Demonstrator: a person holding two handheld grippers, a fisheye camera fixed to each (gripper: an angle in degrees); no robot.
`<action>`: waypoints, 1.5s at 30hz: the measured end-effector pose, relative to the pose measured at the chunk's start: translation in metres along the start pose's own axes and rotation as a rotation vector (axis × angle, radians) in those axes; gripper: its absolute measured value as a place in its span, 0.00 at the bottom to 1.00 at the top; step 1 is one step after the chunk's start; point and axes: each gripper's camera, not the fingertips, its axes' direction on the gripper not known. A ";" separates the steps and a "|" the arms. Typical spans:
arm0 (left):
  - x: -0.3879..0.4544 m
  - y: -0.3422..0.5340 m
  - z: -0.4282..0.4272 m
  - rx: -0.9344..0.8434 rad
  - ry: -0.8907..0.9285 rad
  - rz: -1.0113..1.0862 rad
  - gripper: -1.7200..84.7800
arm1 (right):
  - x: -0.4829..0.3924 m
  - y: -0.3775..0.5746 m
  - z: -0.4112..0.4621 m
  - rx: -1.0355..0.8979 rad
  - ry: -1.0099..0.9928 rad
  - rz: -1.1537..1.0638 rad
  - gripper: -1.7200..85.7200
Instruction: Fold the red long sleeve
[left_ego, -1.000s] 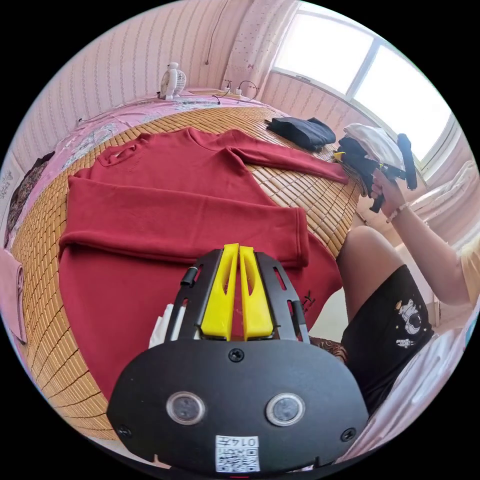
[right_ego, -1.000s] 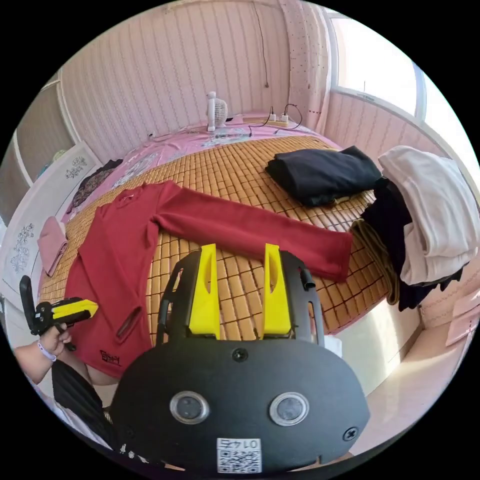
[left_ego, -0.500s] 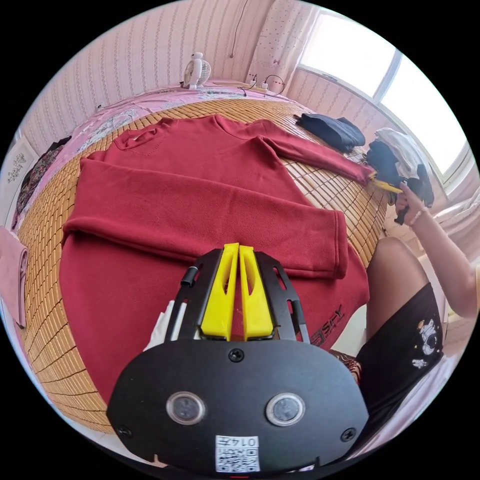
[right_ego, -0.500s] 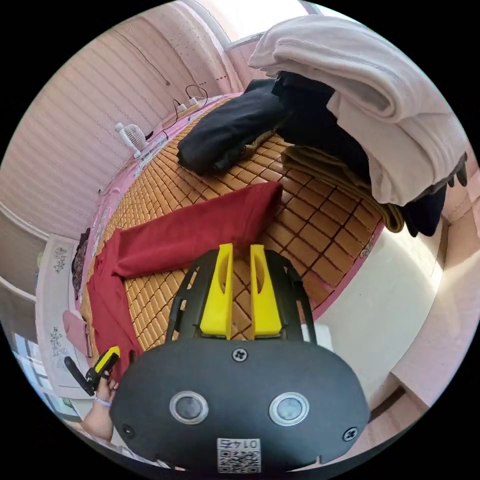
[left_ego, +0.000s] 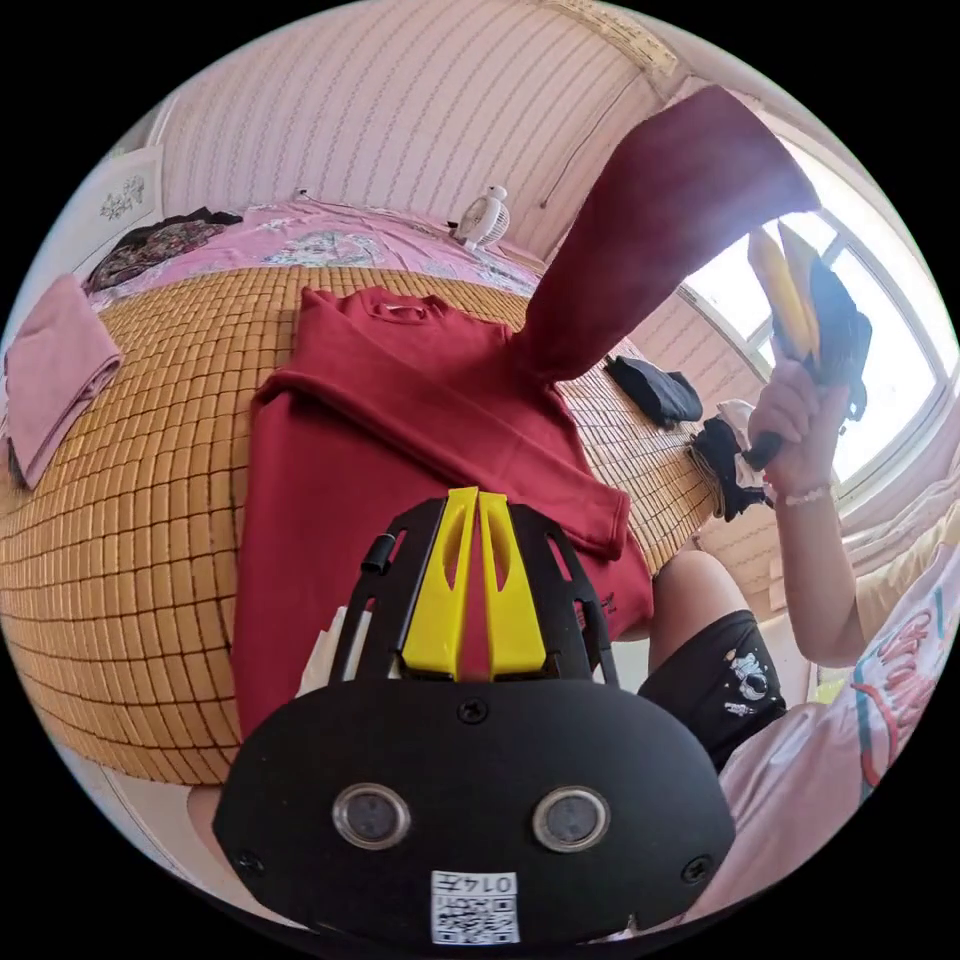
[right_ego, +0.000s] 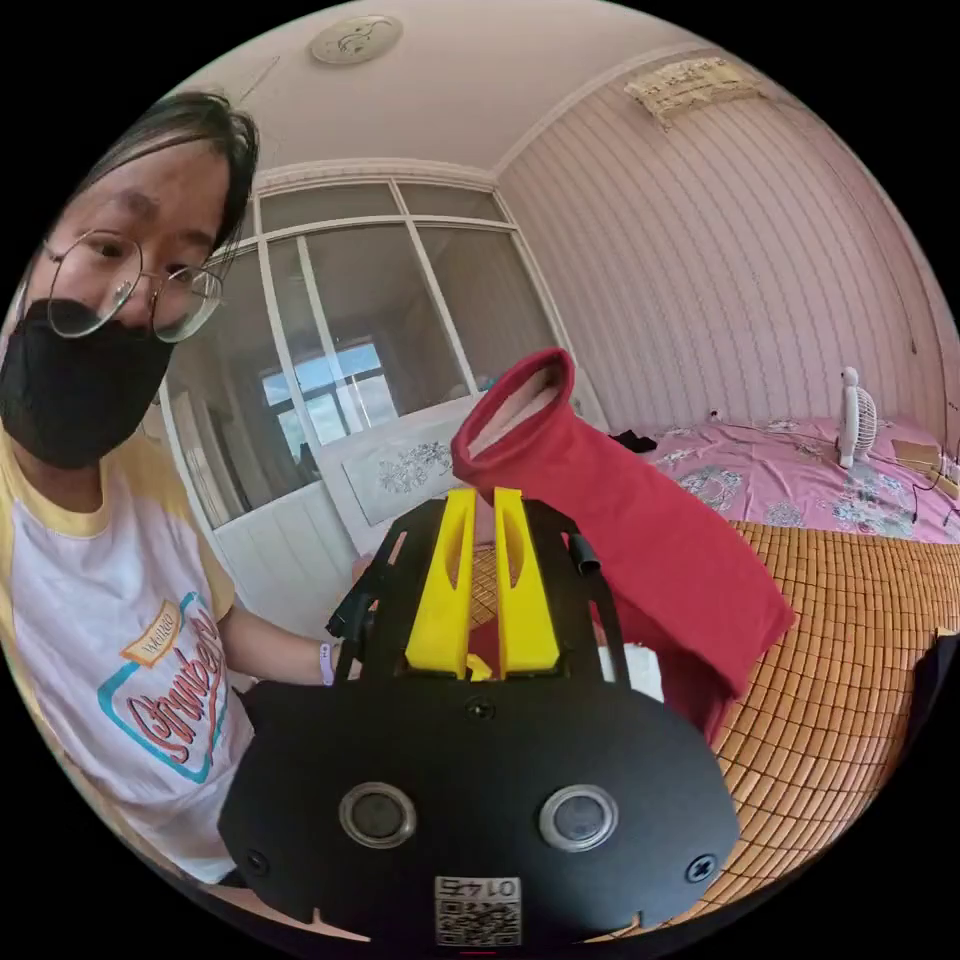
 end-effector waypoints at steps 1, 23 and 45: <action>-0.008 0.006 -0.008 -0.002 -0.012 -0.025 0.01 | -0.012 0.012 0.035 -0.107 -0.070 -0.029 0.10; -0.082 -0.040 -0.033 0.009 -0.030 -0.033 0.06 | 0.019 0.126 0.105 -0.646 0.209 0.217 0.14; -0.186 -0.299 0.075 -0.177 -0.141 -0.202 0.03 | 0.318 0.044 0.126 -0.507 0.558 0.690 0.06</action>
